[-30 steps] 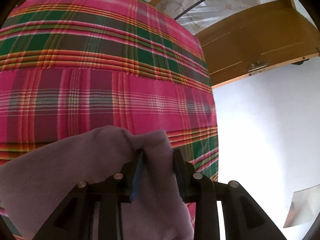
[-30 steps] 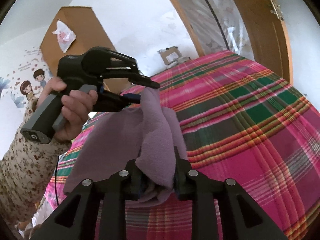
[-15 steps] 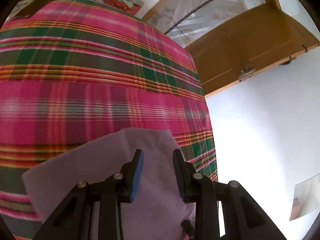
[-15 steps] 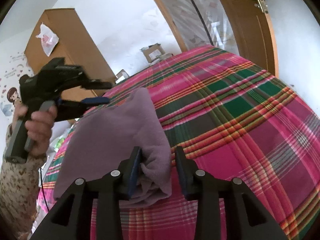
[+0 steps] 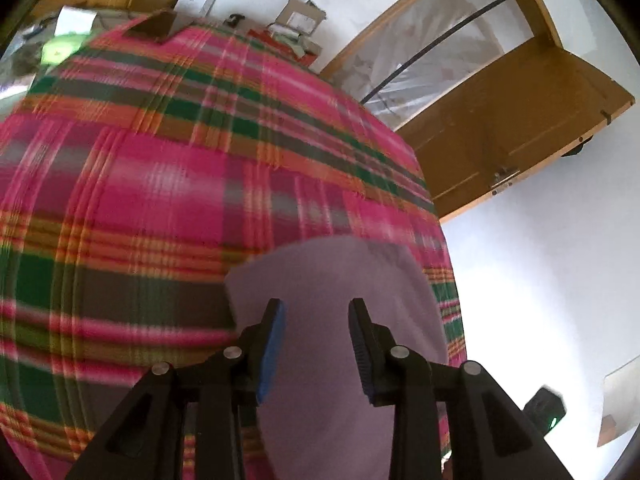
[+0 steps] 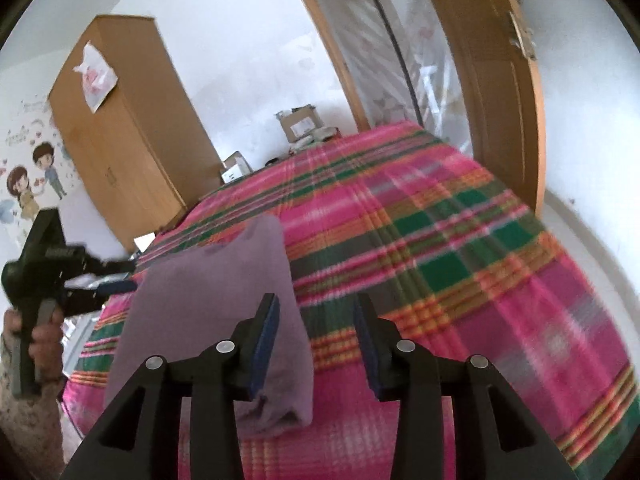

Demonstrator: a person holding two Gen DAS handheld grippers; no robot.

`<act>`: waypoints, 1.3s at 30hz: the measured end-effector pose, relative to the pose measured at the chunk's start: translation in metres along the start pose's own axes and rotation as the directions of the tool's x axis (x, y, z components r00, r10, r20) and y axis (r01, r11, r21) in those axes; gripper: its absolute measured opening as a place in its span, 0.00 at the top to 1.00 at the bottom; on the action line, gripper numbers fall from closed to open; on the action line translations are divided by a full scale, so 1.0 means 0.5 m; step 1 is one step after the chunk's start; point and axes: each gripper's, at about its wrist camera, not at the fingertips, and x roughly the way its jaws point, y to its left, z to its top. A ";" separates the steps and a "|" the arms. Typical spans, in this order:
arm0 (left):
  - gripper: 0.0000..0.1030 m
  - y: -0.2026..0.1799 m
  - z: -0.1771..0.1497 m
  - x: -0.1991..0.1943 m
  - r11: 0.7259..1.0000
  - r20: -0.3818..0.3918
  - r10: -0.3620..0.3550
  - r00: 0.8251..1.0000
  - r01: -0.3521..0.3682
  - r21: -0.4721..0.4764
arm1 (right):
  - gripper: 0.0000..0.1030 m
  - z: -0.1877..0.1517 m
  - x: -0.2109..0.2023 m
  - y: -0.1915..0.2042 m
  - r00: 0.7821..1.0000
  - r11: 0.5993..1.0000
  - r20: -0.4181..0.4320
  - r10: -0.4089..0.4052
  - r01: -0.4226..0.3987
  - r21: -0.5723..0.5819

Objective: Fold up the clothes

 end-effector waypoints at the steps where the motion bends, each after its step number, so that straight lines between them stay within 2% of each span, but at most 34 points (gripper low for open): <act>1: 0.67 0.005 -0.006 0.001 1.000 -0.006 -0.007 1.000 0.007 -0.004 | 0.61 0.012 0.010 0.005 1.000 1.000 -0.005 0.001 -0.001 -0.026; 5: 0.67 0.022 -0.028 -0.001 1.000 -0.021 -0.021 1.000 0.021 -0.006 | 0.61 0.053 0.068 0.021 0.997 0.994 -0.075 0.034 -0.042 -0.096; 8: 0.67 0.035 -0.039 -0.003 0.999 -0.024 -0.032 0.999 0.032 -0.021 | 0.61 0.079 0.123 0.028 0.979 0.987 -0.164 0.122 -0.137 -0.082; 12: 0.67 0.053 -0.042 0.003 0.998 -0.040 -0.039 0.998 0.038 -0.047 | 0.61 0.099 0.186 0.030 0.954 0.978 -0.248 0.169 -0.193 -0.076; 16: 0.67 0.068 -0.044 0.009 0.995 -0.065 -0.060 0.996 0.055 -0.078 | 0.61 0.116 0.250 0.017 0.918 0.972 -0.327 0.225 -0.236 0.005; 20: 0.67 0.074 -0.040 0.013 0.994 -0.068 -0.080 0.994 0.075 -0.085 | 0.62 0.136 0.289 -0.003 0.897 0.963 -0.353 0.268 -0.252 0.091; 22: 0.67 0.078 -0.035 0.017 0.992 -0.072 -0.089 0.993 0.083 -0.092 | 0.78 0.137 0.299 -0.002 0.877 0.951 -0.369 0.308 -0.292 0.100; 23: 0.67 0.079 -0.033 0.020 0.992 -0.074 -0.092 0.993 0.084 -0.095 | 0.78 0.136 0.302 0.000 0.873 0.950 -0.376 0.312 -0.297 0.097; 24: 0.67 0.080 -0.032 0.022 0.991 -0.076 -0.095 0.993 0.088 -0.097 | 0.80 0.134 0.306 0.000 0.871 0.950 -0.381 0.311 -0.299 0.091; 25: 0.67 0.081 -0.032 0.024 0.991 -0.078 -0.100 0.992 0.092 -0.100 | 0.87 0.132 0.310 -0.001 0.868 0.948 -0.384 0.315 -0.304 0.089; 29: 0.67 0.080 -0.029 0.031 0.989 -0.082 -0.117 0.990 0.109 -0.097 | 0.90 0.129 0.299 -0.019 0.885 0.952 -0.351 0.305 -0.290 0.094; 32: 0.67 0.079 -0.027 0.039 0.988 -0.083 -0.126 0.989 0.118 -0.096 | 0.90 0.125 0.293 -0.025 0.897 0.955 -0.327 0.296 -0.279 0.099; 34: 0.67 0.080 -0.024 0.045 0.988 -0.086 -0.130 0.988 0.122 -0.100 | 0.89 0.117 0.305 -0.026 0.895 0.960 -0.346 0.281 -0.262 0.102; 37: 0.67 0.083 -0.025 0.048 0.986 -0.088 -0.137 0.987 0.127 -0.108 | 0.82 0.108 0.308 -0.027 0.895 0.964 -0.357 0.267 -0.246 0.104; 39: 0.67 0.083 -0.025 0.048 0.986 -0.086 -0.136 0.987 0.126 -0.109 | 0.82 0.110 0.295 -0.027 0.905 0.967 -0.339 0.256 -0.238 0.093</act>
